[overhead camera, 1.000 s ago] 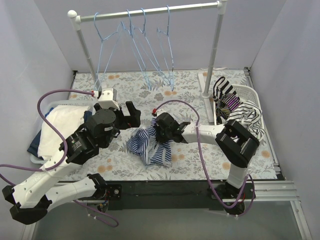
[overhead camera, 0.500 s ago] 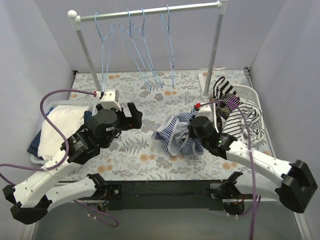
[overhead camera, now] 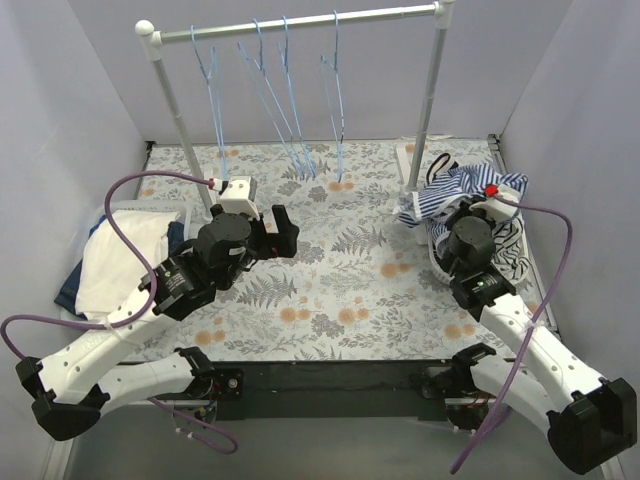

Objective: Remove the tank top from the hanger
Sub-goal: Place the tank top in the bin, then reset both arms

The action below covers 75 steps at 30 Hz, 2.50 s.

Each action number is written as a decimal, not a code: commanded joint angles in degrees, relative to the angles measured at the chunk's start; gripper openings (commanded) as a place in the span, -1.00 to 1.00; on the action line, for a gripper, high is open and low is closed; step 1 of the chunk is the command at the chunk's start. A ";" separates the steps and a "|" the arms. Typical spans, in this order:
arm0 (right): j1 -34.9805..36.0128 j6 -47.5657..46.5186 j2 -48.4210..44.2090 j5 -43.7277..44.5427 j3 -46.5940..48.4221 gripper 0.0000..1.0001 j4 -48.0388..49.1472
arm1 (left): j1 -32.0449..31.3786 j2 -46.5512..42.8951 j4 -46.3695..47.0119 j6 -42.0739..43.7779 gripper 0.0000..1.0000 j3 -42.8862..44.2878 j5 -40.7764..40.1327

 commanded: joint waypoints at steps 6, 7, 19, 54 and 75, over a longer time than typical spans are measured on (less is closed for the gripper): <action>-15.45 -2.53 1.75 2.95 -4.65 -0.97 36.07 | -0.06 0.01 1.87 0.26 0.96 1.29 -0.23; -15.98 -2.52 3.14 4.52 -4.47 -0.97 36.42 | 0.02 0.18 1.88 0.34 0.96 1.29 -0.23; -18.10 4.40 9.65 -13.56 -5.88 -0.97 20.36 | -0.06 1.41 2.49 1.04 0.97 -0.55 3.11; -15.65 -11.30 5.68 -56.39 -1.04 0.97 -17.37 | -0.06 2.19 14.52 -3.97 0.96 -16.20 2.94; 0.01 -10.00 -1.31 -35.90 -10.27 0.97 -10.08 | 11.98 8.01 34.31 3.34 0.96 -21.12 12.09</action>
